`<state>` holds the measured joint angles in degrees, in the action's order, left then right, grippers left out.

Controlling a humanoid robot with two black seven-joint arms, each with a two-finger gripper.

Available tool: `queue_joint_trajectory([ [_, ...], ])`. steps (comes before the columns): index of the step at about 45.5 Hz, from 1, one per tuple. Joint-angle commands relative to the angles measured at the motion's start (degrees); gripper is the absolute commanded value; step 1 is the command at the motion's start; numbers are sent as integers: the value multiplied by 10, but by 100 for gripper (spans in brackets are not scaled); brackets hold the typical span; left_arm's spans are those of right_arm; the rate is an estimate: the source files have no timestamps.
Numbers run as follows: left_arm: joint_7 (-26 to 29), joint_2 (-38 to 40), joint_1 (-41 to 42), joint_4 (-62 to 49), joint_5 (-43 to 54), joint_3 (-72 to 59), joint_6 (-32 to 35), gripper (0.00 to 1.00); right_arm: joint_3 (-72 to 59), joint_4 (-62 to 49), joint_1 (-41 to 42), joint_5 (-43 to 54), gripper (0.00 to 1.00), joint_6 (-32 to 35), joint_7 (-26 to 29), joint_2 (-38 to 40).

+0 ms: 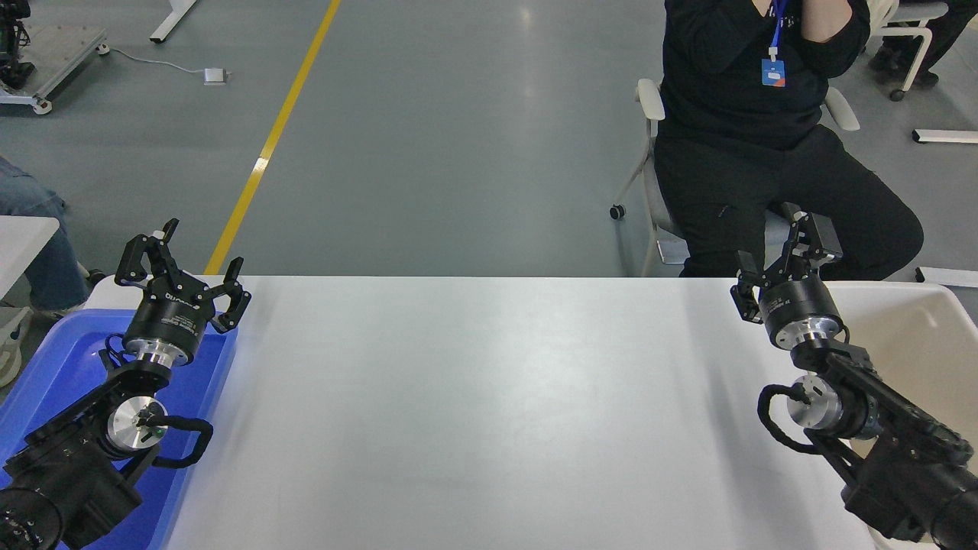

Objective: Clean the table surface

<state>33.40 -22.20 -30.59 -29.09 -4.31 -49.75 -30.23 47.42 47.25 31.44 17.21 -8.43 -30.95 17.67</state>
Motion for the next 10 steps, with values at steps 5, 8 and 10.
queue_joint_trajectory([
  [5,0,1,0,1,0,0,0,100,0,0,9,0,99,0,-3,-10],
  [8,0,1,0,0,0,0,0,100,0,-1,9,0,99,0,-3,-10],
  [10,0,1,0,0,0,0,0,100,0,-5,9,0,99,-1,-3,-10],
])
